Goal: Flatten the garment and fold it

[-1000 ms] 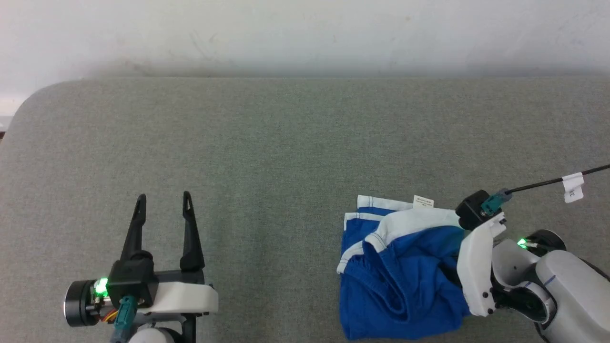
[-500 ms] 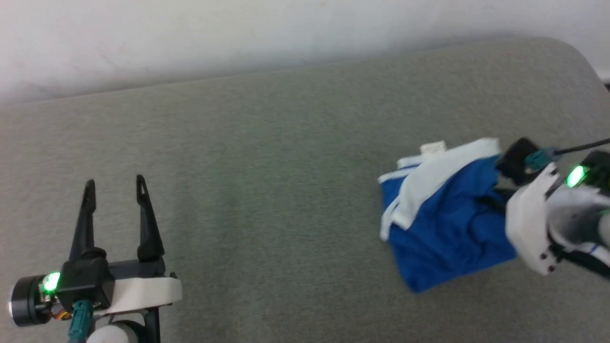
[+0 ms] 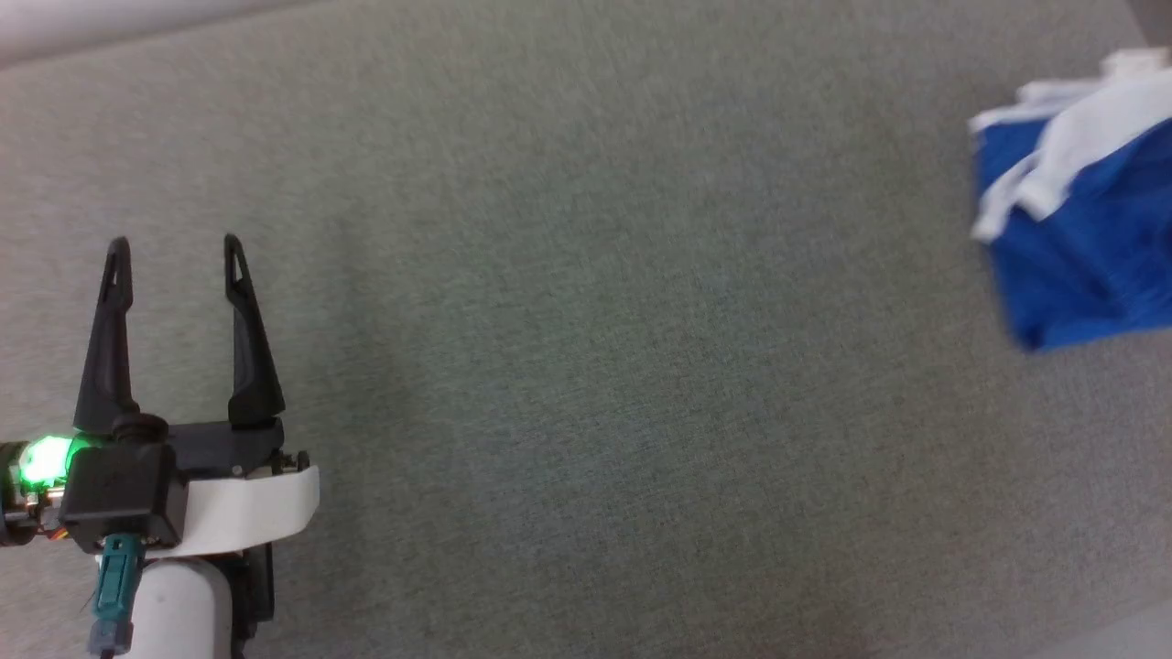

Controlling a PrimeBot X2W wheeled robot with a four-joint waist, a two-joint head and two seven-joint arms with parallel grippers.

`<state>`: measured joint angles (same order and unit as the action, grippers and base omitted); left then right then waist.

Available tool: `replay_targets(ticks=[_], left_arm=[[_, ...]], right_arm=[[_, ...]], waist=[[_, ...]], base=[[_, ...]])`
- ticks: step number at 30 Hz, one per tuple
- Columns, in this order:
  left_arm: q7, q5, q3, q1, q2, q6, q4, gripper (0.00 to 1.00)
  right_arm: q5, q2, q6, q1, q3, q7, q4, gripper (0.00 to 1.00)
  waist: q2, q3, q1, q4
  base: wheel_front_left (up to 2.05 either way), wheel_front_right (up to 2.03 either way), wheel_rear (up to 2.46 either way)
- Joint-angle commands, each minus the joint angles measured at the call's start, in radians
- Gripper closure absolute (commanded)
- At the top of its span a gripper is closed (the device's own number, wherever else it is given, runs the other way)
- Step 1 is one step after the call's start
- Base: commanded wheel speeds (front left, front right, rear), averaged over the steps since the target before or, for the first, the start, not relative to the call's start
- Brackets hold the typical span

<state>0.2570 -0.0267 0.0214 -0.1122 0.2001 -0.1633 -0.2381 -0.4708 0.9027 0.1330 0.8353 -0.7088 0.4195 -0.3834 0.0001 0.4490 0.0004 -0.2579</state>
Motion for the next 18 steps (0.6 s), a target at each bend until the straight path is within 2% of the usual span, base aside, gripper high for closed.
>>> replay_targets(ticks=[1,8,9,10,15,18], left_arm=[[0.005,-0.007,-0.008,-0.020,0.011,0.001,-0.009,0.00],[0.005,-0.006,-0.035,-0.045,0.015,-0.010,-0.006,0.00],[0.005,-0.003,-0.038,-0.045,0.012,-0.013,-0.004,0.00],[0.005,0.000,-0.040,-0.043,0.010,-0.016,0.000,0.00],[0.005,0.023,-0.051,-0.018,-0.009,-0.028,0.030,0.00],[0.005,0.048,-0.043,0.005,-0.025,-0.032,0.047,0.00]], right_arm=[[0.030,-0.007,-0.002,0.040,0.029,-0.021,-0.067,1.00],[0.060,-0.071,-0.002,0.084,0.109,-0.099,-0.269,1.00],[0.060,-0.081,-0.002,0.085,0.122,-0.106,-0.291,0.67],[0.064,-0.088,-0.002,0.087,0.132,-0.114,-0.310,0.00],[0.134,-0.083,-0.002,0.115,0.182,-0.216,-0.345,0.00],[0.204,-0.084,-0.002,0.133,0.226,-0.319,-0.312,0.00]], waist=[[-0.0001,0.112,-0.0004,-0.056],[-0.0001,0.122,-0.0004,-0.025],[-0.0001,0.114,-0.0004,-0.021],[-0.0001,0.102,-0.0004,-0.018],[-0.0001,0.001,-0.0004,0.003],[-0.0001,-0.061,-0.0004,0.020]], base=[[0.00,0.00,0.00],[0.00,0.00,0.00],[0.00,0.00,0.00],[0.00,0.00,0.00],[0.00,0.00,0.00],[0.00,0.00,0.00]])
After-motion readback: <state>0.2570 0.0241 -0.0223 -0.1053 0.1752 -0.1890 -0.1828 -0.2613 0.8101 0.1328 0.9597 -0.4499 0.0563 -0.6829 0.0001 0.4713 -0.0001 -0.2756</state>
